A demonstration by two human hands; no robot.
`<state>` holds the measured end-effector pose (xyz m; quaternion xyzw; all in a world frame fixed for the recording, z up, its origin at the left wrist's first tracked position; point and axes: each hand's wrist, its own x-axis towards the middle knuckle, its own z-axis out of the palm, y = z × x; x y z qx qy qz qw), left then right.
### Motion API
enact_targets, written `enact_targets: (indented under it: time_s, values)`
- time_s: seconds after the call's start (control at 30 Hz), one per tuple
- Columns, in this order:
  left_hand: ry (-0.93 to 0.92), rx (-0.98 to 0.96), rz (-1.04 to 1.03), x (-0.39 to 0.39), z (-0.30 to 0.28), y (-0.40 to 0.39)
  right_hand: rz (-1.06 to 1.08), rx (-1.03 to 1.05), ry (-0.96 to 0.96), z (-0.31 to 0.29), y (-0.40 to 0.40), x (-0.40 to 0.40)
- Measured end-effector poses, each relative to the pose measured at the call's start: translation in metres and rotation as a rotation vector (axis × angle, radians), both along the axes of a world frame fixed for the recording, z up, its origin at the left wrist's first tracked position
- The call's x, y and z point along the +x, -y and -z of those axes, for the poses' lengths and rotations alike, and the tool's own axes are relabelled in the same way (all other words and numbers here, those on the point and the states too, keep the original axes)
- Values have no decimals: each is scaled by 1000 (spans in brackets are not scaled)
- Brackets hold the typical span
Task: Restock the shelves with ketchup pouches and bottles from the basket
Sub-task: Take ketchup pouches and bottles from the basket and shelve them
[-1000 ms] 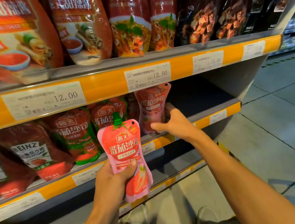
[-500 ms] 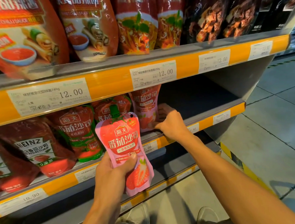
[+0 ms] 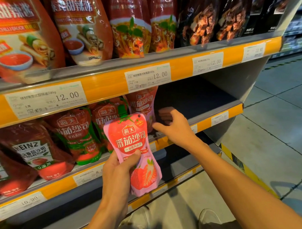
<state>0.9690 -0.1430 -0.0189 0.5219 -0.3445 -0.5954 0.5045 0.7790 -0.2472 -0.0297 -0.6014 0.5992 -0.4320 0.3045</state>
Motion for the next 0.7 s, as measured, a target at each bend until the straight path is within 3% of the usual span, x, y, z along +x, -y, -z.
enact_targets:
  time_s: [0.07,0.13,0.27,0.5,0.7]
  values:
    - [2,-28,39,-5,-1,0,-17,40,173,-11,-16,-11]
    - [0,-56,79,-11,-2,1,-197,182,350,-17,-32,-28]
    - [-17,-98,106,-31,-7,4,-507,413,226,-10,-57,-55]
    - [-131,-46,89,-59,-17,15,-505,341,298,-2,-74,-60]
    - [-91,-65,124,-64,-20,21,-368,237,346,-2,-78,-49]
